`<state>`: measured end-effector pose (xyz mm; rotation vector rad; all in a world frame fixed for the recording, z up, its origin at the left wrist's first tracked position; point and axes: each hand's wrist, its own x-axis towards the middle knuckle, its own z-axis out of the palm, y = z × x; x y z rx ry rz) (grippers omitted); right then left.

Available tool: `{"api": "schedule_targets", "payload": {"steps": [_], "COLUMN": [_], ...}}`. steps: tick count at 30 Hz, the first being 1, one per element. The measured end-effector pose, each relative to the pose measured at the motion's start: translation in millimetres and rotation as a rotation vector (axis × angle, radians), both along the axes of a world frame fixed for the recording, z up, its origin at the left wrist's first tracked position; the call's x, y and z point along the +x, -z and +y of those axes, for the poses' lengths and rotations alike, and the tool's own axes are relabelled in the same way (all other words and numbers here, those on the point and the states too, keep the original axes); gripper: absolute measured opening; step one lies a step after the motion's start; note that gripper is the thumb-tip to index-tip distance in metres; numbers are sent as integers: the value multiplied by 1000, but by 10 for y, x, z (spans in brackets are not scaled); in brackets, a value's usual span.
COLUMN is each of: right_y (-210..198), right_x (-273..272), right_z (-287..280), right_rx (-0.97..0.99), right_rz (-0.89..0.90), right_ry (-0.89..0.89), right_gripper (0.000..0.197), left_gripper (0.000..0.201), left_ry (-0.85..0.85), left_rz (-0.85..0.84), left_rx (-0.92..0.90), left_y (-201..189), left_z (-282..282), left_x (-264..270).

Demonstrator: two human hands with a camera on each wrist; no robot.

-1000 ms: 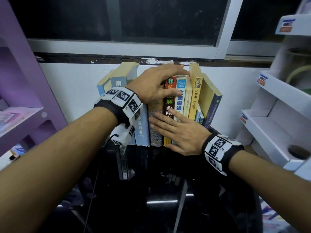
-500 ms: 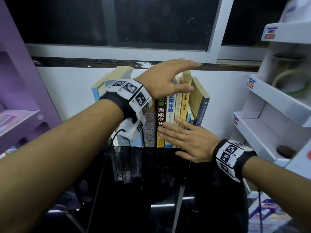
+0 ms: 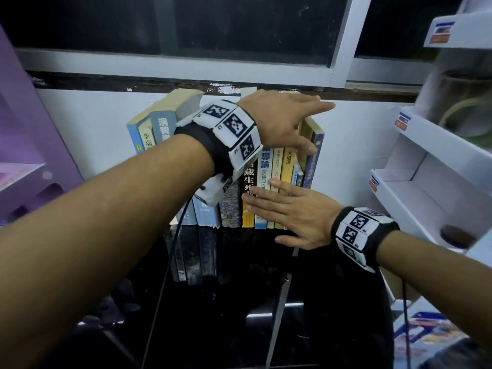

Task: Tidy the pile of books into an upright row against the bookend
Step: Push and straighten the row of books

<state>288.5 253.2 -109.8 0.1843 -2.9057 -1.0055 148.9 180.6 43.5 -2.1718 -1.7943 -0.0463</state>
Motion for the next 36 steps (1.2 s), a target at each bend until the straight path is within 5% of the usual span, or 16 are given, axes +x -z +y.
{"api": "schedule_targets", "payload": {"steps": [12, 26, 36], "right_y": [77, 15, -148], "right_x": [-24, 33, -14], "right_z": [-4, -153, -341], "right_rx": [-1, -24, -41], "right_rz": [26, 34, 69], "right_ry": [19, 38, 32], "right_gripper": [83, 76, 62], "left_gripper": [84, 65, 49], "left_ry": [-2, 60, 169], "left_rz": [24, 9, -164], "left_rx": [49, 75, 121], "left_y": [38, 48, 54], "left_z": [30, -9, -147], "left_x": [-25, -19, -150]}}
